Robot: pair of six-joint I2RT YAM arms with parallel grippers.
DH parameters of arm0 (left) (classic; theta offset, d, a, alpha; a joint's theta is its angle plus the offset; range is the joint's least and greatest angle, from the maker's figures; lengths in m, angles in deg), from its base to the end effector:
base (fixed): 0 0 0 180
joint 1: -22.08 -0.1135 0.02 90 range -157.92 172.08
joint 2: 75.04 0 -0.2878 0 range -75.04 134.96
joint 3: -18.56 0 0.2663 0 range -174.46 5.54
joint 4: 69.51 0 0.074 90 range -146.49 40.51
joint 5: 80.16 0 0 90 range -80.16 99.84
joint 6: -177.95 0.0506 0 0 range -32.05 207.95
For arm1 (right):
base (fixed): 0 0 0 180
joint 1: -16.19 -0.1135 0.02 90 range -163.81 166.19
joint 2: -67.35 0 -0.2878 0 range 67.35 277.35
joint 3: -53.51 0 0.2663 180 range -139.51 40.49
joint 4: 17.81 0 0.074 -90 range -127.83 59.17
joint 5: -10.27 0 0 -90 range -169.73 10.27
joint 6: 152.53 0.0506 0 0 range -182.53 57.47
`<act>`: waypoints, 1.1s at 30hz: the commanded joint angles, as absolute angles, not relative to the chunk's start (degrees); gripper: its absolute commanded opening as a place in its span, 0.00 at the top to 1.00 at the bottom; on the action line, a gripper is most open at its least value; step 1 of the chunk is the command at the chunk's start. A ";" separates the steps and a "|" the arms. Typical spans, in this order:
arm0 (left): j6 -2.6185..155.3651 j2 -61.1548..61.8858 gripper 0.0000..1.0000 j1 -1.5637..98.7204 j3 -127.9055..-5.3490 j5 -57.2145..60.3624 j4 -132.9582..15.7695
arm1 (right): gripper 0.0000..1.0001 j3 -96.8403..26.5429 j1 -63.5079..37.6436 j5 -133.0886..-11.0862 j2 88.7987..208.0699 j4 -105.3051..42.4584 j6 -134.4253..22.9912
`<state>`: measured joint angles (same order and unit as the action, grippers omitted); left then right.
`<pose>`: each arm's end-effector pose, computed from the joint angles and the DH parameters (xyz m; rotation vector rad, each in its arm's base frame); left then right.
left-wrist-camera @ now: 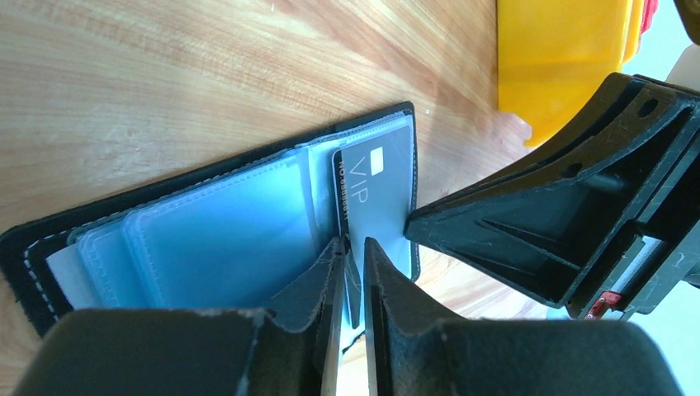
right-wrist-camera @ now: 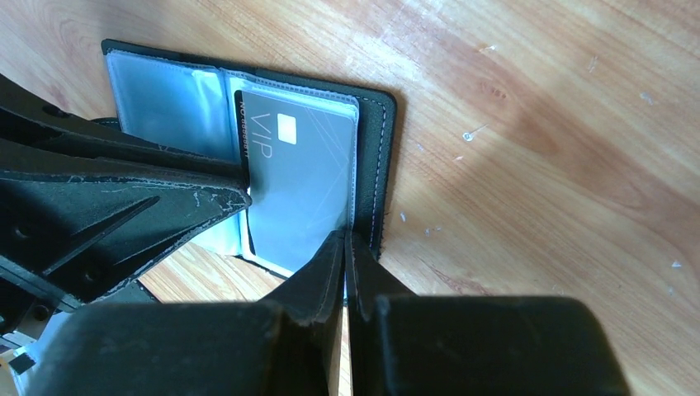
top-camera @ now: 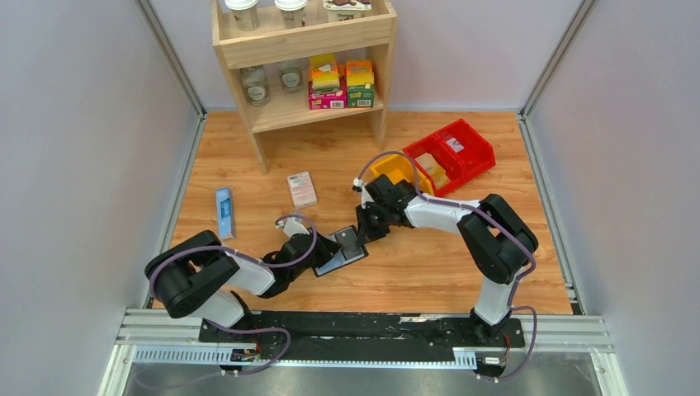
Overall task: Take the credit cards out of the card holder
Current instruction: Remove the credit card from the card holder.
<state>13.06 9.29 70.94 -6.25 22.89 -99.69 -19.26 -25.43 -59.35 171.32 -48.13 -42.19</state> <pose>0.1626 -0.1688 0.1100 -0.6536 2.1589 -1.0399 0.2688 0.2624 0.1481 -0.6399 2.7173 0.7941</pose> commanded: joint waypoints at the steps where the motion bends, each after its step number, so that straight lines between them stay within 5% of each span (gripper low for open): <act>1: 10.26 11.09 0.82 72.79 -5.01 22.05 -112.20 | 0.94 -17.70 -26.52 -57.67 174.05 -47.88 -41.61; 5: 10.17 10.22 1.00 72.97 -3.34 23.98 -113.88 | 0.94 -17.52 -26.43 -57.93 174.23 -47.88 -41.53; 24: 7.62 0.29 1.00 72.88 -2.10 26.80 -93.14 | 0.94 -18.14 -25.47 -58.72 173.26 -48.93 -41.53; 30: 10.17 0.10 0.69 72.97 -4.48 27.50 -92.87 | 0.94 -18.31 -25.47 -58.46 173.61 -48.85 -41.61; 33: 10.70 0.72 0.64 72.97 -4.48 27.50 -94.80 | 0.94 -18.31 -25.47 -58.28 173.70 -48.76 -41.53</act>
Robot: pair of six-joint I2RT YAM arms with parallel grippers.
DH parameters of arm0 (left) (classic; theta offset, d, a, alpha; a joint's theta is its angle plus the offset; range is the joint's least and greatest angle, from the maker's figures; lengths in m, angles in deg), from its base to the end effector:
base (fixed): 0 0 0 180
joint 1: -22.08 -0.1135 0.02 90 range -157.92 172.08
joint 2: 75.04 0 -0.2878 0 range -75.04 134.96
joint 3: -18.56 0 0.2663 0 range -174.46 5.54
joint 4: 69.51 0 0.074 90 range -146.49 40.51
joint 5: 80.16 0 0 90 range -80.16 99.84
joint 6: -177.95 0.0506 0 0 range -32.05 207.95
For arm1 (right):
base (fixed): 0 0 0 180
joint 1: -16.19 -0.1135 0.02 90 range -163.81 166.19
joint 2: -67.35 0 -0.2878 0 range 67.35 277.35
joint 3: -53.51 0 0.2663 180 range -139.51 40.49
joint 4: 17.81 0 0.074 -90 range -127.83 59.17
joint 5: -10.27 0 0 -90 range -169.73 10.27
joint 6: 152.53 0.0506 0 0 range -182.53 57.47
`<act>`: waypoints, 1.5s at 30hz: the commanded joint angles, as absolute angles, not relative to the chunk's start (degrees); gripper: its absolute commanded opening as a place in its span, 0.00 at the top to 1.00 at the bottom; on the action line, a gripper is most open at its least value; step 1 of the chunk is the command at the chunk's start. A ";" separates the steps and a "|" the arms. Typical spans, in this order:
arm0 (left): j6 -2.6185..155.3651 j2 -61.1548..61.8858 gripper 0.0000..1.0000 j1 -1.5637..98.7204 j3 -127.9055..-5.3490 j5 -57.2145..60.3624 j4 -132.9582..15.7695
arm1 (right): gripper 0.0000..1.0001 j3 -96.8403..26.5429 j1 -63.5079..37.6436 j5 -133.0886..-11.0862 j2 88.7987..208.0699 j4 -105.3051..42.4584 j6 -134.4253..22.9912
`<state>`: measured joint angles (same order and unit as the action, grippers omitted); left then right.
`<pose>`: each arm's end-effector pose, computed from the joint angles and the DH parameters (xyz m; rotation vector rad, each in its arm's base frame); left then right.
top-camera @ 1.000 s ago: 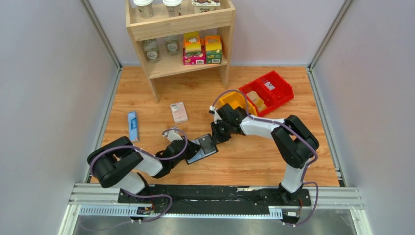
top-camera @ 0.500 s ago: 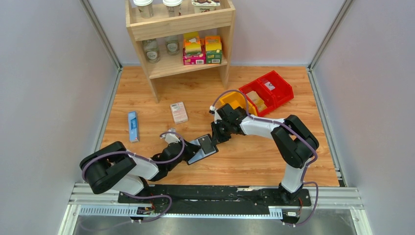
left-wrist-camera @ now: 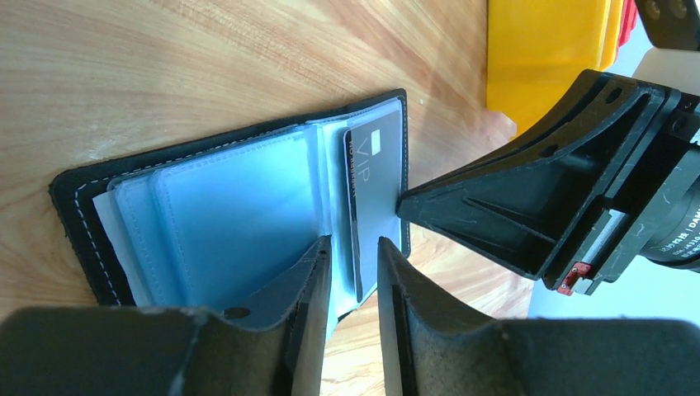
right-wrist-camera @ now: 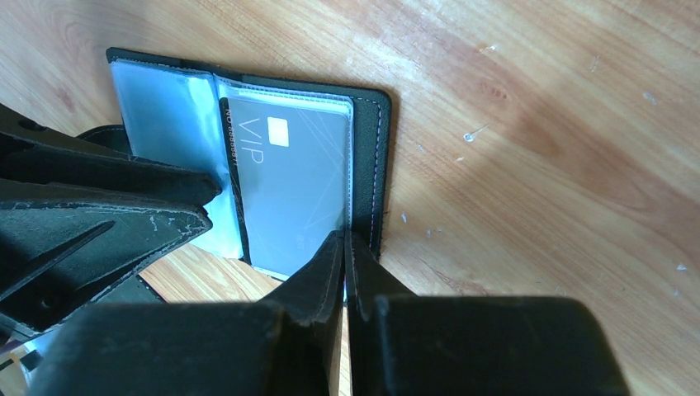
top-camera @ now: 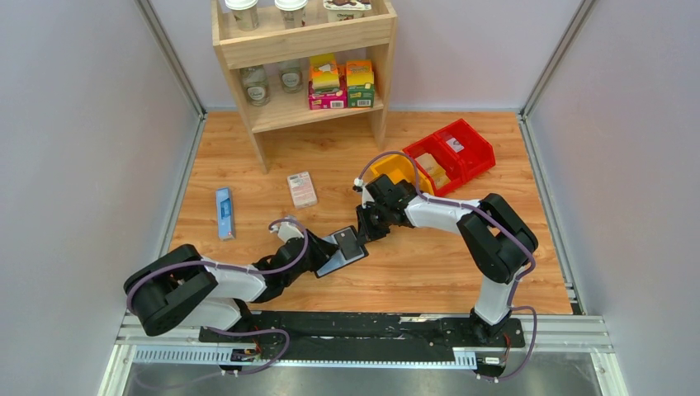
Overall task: Take the credit cards out of the card holder
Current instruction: Remove the credit card from the card holder.
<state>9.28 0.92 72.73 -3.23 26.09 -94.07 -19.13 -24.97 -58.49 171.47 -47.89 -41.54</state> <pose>0.1458 -0.1555 0.1162 -0.7245 2.1331 -1.0435 0.2703 0.2606 0.1470 -0.6197 2.7264 0.8138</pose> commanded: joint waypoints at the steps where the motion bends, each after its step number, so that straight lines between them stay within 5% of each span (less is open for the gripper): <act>1: 10.70 0.81 0.63 72.97 -4.65 27.50 -94.81 | 0.94 -18.31 -25.47 -58.28 173.61 -48.76 -41.61; 30: 8.06 11.35 0.60 72.97 -6.41 25.04 -105.78 | 0.94 -17.96 -25.47 -57.23 173.61 -47.97 -41.44; 38: 7.01 14.26 0.68 72.97 -4.57 25.30 -114.32 | 0.94 -17.70 -25.47 -56.97 173.88 -47.62 -41.26; 45: 7.79 12.33 0.85 72.97 -2.28 26.09 -118.00 | 0.94 -17.61 -25.47 -57.40 174.40 -47.70 -41.26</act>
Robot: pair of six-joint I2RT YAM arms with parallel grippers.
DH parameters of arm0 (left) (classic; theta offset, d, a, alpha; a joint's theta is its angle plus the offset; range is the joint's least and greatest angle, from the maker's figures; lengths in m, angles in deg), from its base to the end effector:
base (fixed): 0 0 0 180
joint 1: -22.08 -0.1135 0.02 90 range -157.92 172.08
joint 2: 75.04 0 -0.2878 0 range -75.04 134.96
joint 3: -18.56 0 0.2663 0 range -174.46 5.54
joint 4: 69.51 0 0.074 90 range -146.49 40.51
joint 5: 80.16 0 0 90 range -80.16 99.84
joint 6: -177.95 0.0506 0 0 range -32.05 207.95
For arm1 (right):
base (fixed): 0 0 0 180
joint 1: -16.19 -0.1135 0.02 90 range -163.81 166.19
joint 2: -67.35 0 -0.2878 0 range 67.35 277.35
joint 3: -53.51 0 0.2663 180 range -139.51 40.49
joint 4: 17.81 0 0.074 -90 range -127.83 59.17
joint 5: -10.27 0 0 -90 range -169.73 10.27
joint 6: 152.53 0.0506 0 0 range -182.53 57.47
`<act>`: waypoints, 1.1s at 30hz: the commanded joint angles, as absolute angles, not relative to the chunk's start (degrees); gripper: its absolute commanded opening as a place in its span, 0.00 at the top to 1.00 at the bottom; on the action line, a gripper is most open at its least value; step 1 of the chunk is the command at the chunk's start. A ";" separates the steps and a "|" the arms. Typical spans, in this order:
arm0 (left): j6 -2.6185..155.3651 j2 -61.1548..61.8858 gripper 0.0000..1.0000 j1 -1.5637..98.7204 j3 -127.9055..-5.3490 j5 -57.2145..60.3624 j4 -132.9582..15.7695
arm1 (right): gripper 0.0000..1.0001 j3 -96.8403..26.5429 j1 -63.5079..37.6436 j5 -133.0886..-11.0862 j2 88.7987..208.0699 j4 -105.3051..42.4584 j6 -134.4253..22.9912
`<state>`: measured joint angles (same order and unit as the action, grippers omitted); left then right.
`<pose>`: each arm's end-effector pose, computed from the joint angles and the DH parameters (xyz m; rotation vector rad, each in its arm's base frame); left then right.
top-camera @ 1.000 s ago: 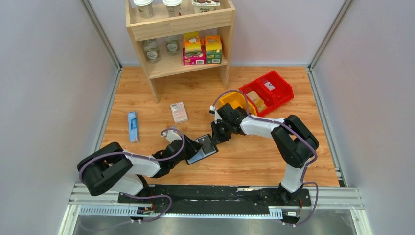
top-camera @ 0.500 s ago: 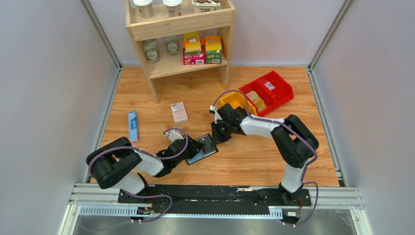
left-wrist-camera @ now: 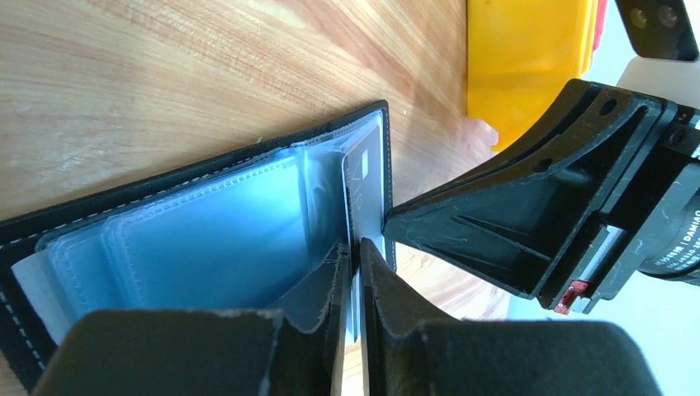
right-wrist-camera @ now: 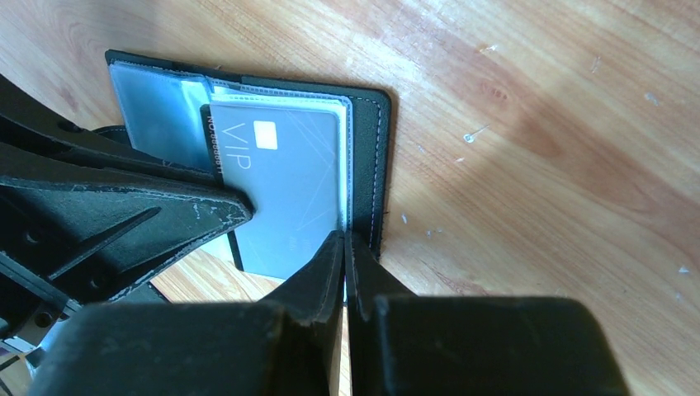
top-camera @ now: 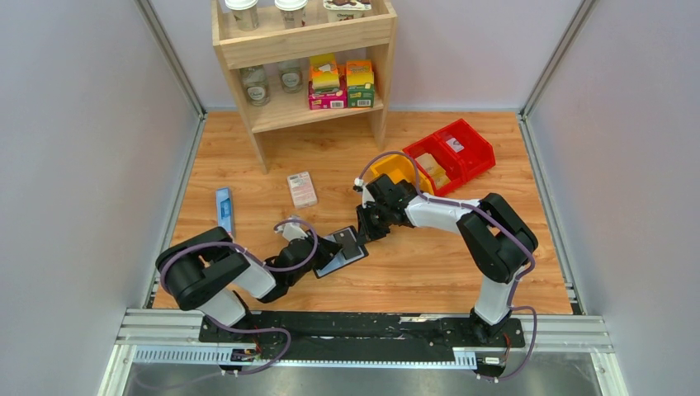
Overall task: Take the credit cards out of the card holder
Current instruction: Remove the credit card from the card holder.
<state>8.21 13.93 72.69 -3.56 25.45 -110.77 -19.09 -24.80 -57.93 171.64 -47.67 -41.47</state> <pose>0.1566 -0.1693 0.1034 -0.7361 2.0786 -1.1294 0.2709 0.2603 0.1461 -0.6178 2.7280 0.8261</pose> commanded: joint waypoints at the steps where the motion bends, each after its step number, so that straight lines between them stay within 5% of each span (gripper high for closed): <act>1: 7.97 12.06 0.87 72.97 -2.02 26.18 -118.28 | 0.94 -17.52 -25.47 -57.40 174.49 -47.70 -41.18; 19: 7.44 9.51 0.89 72.97 -0.26 24.43 -118.11 | 0.95 -17.96 -25.38 -59.25 175.72 -48.93 -41.53; 33: 8.15 1.34 0.89 72.97 -1.05 25.92 -101.07 | 0.95 -17.87 -25.29 -58.37 173.88 -48.32 -41.53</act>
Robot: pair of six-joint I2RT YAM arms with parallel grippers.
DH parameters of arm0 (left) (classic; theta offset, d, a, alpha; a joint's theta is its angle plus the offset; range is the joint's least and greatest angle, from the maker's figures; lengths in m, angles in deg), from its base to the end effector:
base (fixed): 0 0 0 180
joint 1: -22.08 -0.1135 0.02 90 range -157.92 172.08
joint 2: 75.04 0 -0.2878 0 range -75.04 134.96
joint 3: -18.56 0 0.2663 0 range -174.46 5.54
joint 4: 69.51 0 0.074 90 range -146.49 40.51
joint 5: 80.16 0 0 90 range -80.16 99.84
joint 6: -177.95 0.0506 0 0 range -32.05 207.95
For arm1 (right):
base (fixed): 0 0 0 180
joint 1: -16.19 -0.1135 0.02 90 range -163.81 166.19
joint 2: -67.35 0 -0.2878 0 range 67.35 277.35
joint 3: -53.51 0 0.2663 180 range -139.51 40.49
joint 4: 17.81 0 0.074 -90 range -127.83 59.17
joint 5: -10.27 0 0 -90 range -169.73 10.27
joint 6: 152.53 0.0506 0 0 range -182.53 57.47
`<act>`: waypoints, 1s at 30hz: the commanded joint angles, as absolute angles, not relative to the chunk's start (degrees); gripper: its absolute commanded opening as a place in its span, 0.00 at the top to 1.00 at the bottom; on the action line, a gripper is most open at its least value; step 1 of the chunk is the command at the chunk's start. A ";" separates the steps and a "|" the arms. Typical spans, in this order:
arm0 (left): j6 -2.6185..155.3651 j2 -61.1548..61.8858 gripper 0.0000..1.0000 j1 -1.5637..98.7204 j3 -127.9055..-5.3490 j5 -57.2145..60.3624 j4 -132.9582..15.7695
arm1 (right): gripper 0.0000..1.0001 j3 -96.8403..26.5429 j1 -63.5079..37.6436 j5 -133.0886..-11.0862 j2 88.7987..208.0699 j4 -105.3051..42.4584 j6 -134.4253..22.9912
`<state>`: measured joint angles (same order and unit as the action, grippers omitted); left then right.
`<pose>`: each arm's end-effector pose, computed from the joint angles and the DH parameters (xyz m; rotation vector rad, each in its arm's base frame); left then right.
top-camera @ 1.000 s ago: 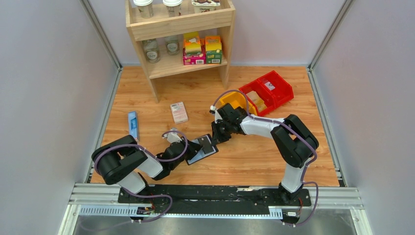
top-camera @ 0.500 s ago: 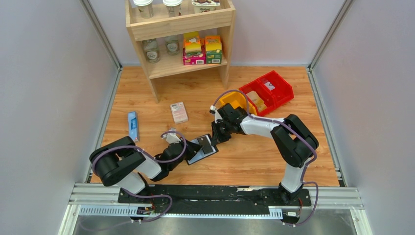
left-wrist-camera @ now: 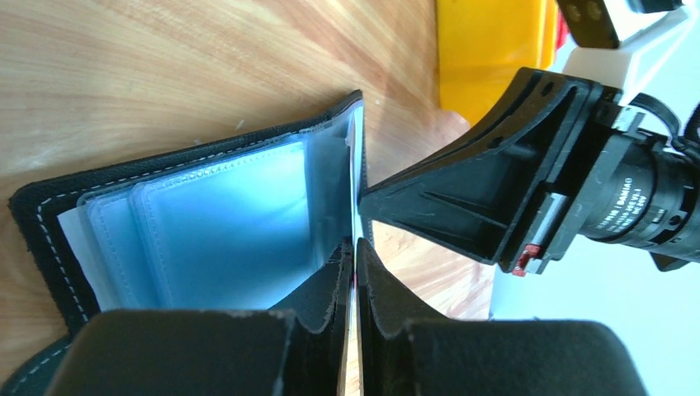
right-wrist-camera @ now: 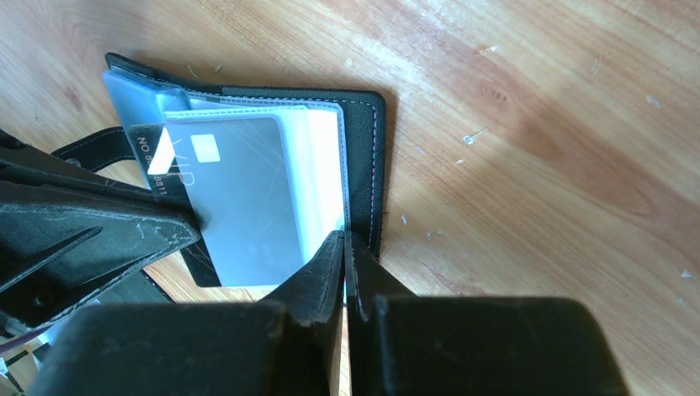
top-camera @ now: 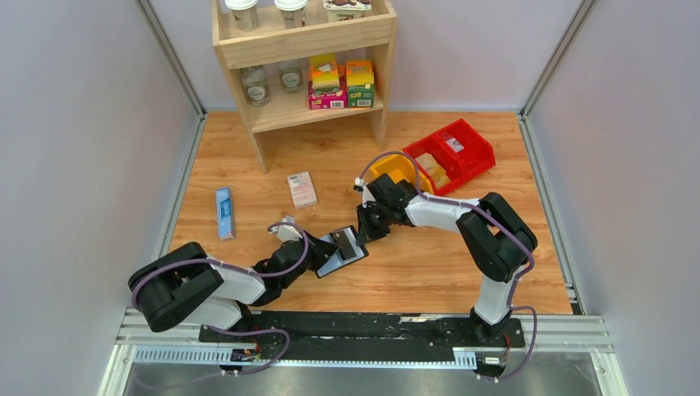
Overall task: Take the credit cards out of the card holder
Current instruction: Remove the credit card from the card holder.
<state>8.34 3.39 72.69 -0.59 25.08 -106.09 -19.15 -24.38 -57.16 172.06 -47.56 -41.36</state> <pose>0.1446 -0.1551 0.1191 -0.7259 2.0399 -1.1808 0.2729 0.2592 0.1442 -0.6099 2.7354 0.8402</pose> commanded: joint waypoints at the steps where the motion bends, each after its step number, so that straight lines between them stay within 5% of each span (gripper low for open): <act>1: 8.32 1.34 0.90 72.97 -1.31 26.01 -100.44 | 0.94 -17.70 -25.29 -58.20 173.01 -47.80 -41.35; 13: 7.62 -4.45 0.97 72.97 0.09 27.76 -92.64 | 0.94 -19.19 -25.29 -57.75 167.90 -47.09 -41.09; 30: 15.08 -43.39 1.00 72.88 -1.93 33.47 -49.66 | 0.92 -20.77 -25.29 -59.25 165.01 -48.58 -40.12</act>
